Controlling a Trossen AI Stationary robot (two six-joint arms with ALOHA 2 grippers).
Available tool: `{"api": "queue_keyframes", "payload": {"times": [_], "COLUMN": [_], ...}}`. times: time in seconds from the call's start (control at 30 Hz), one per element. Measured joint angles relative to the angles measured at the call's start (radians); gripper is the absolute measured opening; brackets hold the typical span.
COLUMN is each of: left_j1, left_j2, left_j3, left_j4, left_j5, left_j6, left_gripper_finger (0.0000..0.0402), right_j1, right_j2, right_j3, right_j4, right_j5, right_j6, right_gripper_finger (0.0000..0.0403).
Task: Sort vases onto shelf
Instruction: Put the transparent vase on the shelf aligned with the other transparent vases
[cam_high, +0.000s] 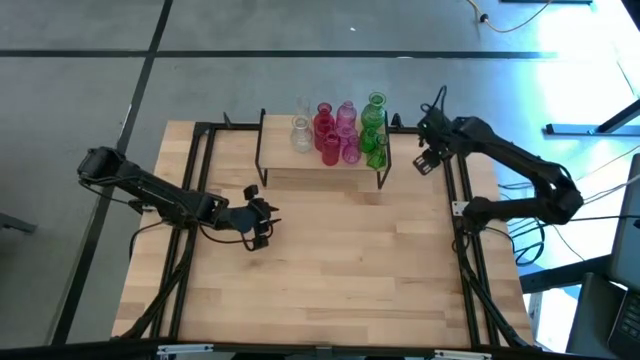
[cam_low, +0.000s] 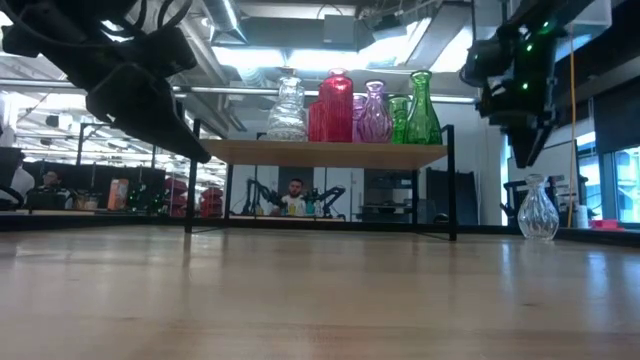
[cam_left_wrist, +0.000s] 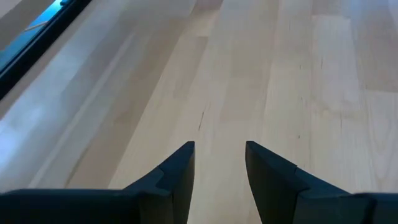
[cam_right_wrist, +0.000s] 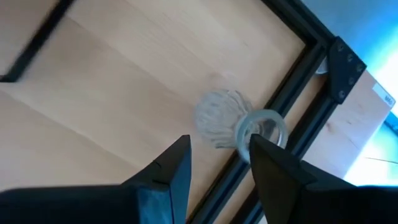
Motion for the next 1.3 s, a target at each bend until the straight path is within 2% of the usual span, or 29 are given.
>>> {"api": "queue_keyframes", "payload": {"times": [0.23, 0.47, 0.57, 0.8, 0.9, 1.1, 1.3], "left_j1": [0.000, -0.001, -0.001, -0.001, -0.001, -0.001, -0.004], "left_j2": [0.000, 0.000, 0.000, 0.000, 0.000, 0.000, 0.000], "left_j3": [0.000, 0.000, 0.000, 0.000, 0.000, 0.000, 0.000], "left_j4": [-0.003, -0.005, -0.005, -0.004, -0.004, -0.004, -0.004], "left_j5": [0.002, 0.008, 0.010, 0.010, 0.010, 0.010, 0.014], "left_j6": [0.000, -0.006, -0.006, -0.006, -0.006, -0.006, -0.007], "left_gripper_finger": [0.0135, 0.0135, 0.0135, 0.0135, 0.0135, 0.0135, 0.0135], "right_j1": [-0.084, -0.087, -0.087, -0.086, -0.082, 0.035, 0.263], "right_j2": [0.093, 0.122, 0.122, 0.122, 0.112, 0.066, 0.029], "right_j3": [0.000, -0.007, -0.021, -0.055, -0.056, -0.002, 0.104], "right_j4": [0.007, 0.015, 0.017, 0.021, 0.013, -0.121, -0.275], "right_j5": [0.001, 0.004, -0.004, -0.006, -0.009, -0.005, -0.003], "right_j6": [-0.055, -0.070, -0.074, -0.105, -0.122, -0.067, 0.074], "right_gripper_finger": [0.0147, 0.0139, 0.0112, 0.0013, 0.0012, 0.0005, 0.0004]}}
